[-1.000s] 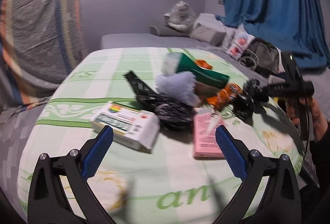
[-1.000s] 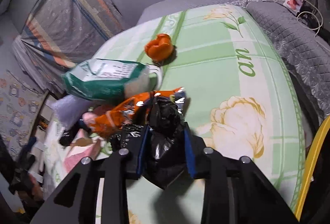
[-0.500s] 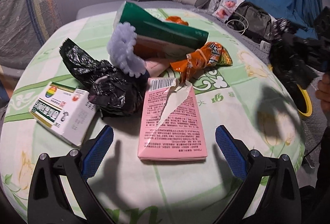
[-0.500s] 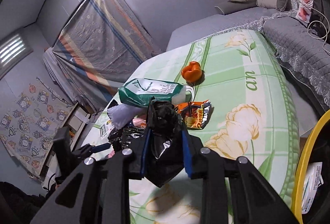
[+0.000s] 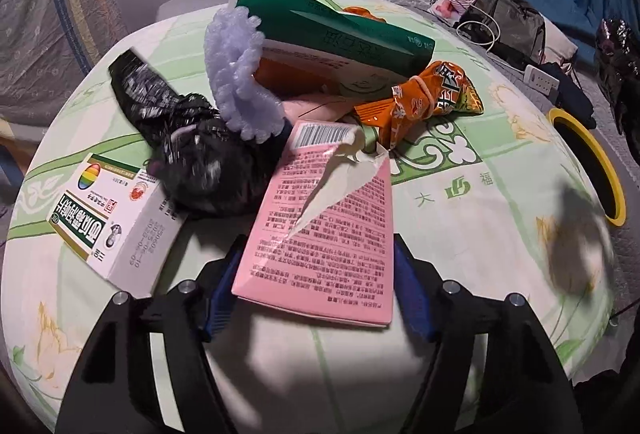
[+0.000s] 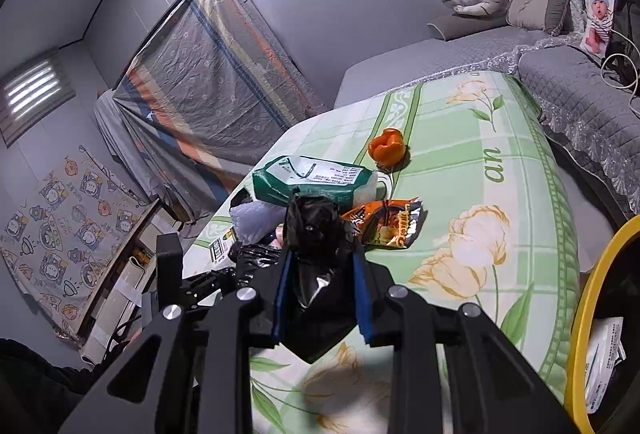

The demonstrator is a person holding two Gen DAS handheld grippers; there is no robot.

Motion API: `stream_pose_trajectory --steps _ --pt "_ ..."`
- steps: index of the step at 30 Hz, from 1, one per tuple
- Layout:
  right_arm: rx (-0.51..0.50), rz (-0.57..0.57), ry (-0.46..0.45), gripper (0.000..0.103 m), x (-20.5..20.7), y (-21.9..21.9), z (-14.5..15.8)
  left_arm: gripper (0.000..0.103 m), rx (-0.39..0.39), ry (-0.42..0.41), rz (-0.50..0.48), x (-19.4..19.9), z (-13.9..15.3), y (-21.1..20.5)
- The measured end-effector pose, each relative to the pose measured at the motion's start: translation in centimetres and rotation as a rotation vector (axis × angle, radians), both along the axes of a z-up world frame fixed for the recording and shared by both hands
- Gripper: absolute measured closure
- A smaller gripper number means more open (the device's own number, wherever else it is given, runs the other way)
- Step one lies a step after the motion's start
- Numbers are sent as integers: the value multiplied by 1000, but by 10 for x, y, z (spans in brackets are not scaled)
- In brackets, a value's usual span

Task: Collect trash
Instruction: 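Grasp the pink carton with the left gripper, then carry the pink carton with the left gripper while the right carries the black bag to the bin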

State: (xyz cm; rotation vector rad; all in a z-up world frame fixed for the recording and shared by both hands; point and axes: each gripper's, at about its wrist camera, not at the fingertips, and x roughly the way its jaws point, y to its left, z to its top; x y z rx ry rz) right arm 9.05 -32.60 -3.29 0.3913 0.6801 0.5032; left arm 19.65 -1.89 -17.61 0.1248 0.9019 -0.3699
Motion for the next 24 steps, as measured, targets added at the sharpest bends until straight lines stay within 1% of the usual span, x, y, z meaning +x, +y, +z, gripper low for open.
stream_pose_trajectory --steps 4,6,8,11,13,18,24 --pt "3 -11 10 77 -5 -2 0 38 -44 7 -2 -11 8 12" --pt "1 -14 13 77 -8 -2 0 38 -80 -11 -8 -24 18 21" --pt "-3 -21 20 77 -11 -2 -1 38 -112 -61 -16 -44 33 31" --pt "0 -30 32 77 -15 -1 -3 38 -138 -134 -18 -68 52 40" --pt "2 -30 37 77 -17 1 -5 38 -144 -171 -4 -81 62 47" --pt "-2 -32 51 77 -19 7 -8 38 -141 -226 6 -92 77 53" --pt "-11 -45 48 77 -23 7 -7 38 -153 -229 -11 -95 78 51"
